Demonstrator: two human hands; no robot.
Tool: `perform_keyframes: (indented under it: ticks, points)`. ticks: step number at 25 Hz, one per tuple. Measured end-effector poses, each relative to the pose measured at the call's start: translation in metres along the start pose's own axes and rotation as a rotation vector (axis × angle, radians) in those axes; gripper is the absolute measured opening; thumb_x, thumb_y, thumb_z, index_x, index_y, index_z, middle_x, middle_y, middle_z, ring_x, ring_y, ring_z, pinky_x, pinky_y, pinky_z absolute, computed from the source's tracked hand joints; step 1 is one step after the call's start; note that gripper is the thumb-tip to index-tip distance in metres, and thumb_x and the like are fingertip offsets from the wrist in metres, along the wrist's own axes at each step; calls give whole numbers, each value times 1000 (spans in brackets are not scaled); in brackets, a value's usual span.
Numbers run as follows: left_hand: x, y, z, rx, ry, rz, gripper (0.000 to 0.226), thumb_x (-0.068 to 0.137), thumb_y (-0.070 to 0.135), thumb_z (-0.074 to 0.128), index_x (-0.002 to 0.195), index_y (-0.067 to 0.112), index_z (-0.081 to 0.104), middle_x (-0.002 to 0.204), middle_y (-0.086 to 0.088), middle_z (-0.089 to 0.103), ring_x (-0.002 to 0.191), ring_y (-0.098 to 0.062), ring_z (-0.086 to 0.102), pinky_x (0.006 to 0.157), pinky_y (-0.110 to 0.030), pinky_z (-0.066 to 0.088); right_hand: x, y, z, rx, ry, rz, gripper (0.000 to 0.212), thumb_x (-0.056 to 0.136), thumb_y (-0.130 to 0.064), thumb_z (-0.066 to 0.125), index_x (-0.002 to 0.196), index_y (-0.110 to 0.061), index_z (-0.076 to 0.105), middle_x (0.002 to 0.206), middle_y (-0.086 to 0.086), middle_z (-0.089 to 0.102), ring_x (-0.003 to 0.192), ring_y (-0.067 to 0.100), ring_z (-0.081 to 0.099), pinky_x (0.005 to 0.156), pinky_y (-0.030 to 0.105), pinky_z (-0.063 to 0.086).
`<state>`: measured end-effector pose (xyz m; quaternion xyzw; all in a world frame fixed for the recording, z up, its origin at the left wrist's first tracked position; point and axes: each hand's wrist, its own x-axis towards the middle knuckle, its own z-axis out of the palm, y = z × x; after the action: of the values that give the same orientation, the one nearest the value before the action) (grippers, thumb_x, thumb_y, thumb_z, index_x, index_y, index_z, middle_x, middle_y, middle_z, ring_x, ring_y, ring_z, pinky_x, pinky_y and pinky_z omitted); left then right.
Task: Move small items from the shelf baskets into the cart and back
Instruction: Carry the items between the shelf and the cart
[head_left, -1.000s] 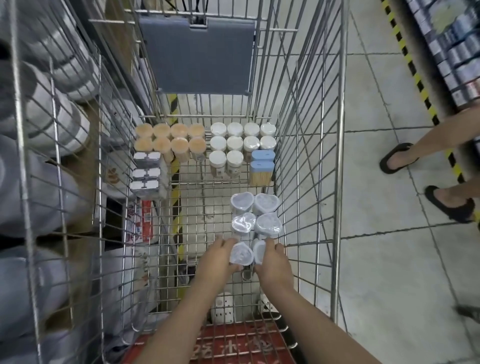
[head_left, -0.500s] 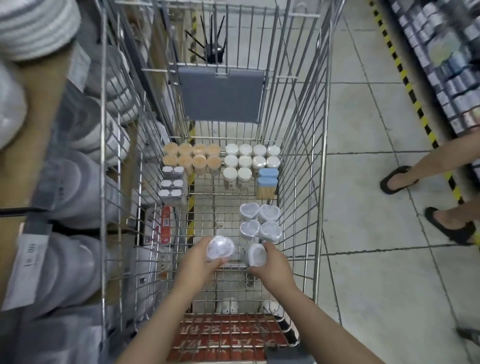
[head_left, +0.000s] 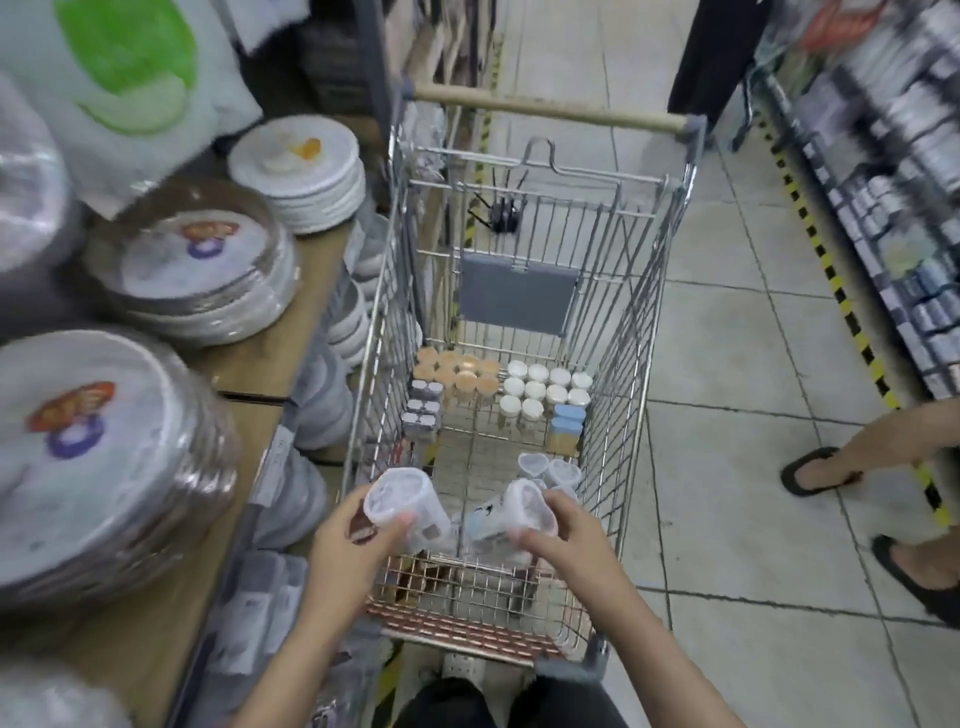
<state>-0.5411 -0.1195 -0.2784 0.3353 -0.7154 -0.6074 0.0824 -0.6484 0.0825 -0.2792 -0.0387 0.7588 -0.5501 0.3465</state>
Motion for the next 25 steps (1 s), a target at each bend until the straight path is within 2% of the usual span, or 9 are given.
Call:
perform_keyframes:
  ticks: [2,4,8,11,15,17,19,21,25]
  points:
    - [-24,24,-12,-114,82,17,22,77,23,75,95,28,64,90,5,71,82,-2,65,62,-12,50,-14,-24,2,123,-13,-12,44,75,-25,77,116,-22,61,107,-5,68,97,13,64,83,26,52]
    - [-47,43,-22,-211,150,39,40,64,46,80,97,29,66,90,6,73,84,-3,67,65,-19,51,-26,-43,3,263,-32,-37,57,67,-33,83,118,-23,61,106,-4,71,100,14,66,90,33,51]
    - [-89,70,-33,-354,309,62,46,55,46,75,96,26,68,90,2,74,87,-15,68,75,-33,53,-44,-76,-1,453,-196,-88,91,37,-48,92,115,-12,60,106,5,72,99,25,68,89,42,51]
    - [-123,83,-33,-396,426,102,35,63,35,81,95,29,67,86,5,74,83,-16,67,74,-34,53,-54,-90,-10,445,-305,-94,60,62,-31,74,116,-10,58,107,9,71,99,31,67,91,53,50]
    - [-174,88,-13,-415,590,123,39,64,44,79,96,26,67,84,3,73,82,-17,66,70,-28,49,-68,-94,-27,340,-449,-183,41,67,-27,65,106,-16,60,100,5,73,87,22,71,70,44,58]
    - [-199,88,0,-410,653,124,33,68,45,78,93,28,67,84,7,73,77,-8,67,71,-27,50,-76,-90,-32,294,-523,-197,39,70,-28,70,106,-18,60,97,3,74,84,21,71,69,44,58]
    - [-225,84,14,-415,729,122,18,77,33,74,92,27,67,81,11,73,73,-2,67,67,-22,51,-83,-85,-33,241,-599,-207,47,67,-36,81,108,-20,63,97,2,74,87,22,71,77,52,56]
    - [-258,78,30,-430,823,112,25,70,40,76,91,29,70,84,10,74,76,-2,68,66,-19,51,-94,-81,-26,180,-698,-195,70,49,-53,86,108,-21,66,101,7,73,92,28,69,82,54,53]
    - [-341,54,47,-498,1081,-3,10,75,35,73,85,39,73,86,10,74,81,-8,68,78,-38,52,-135,-66,5,61,-951,-154,84,38,-56,88,109,-17,66,101,6,73,93,25,70,82,45,54]
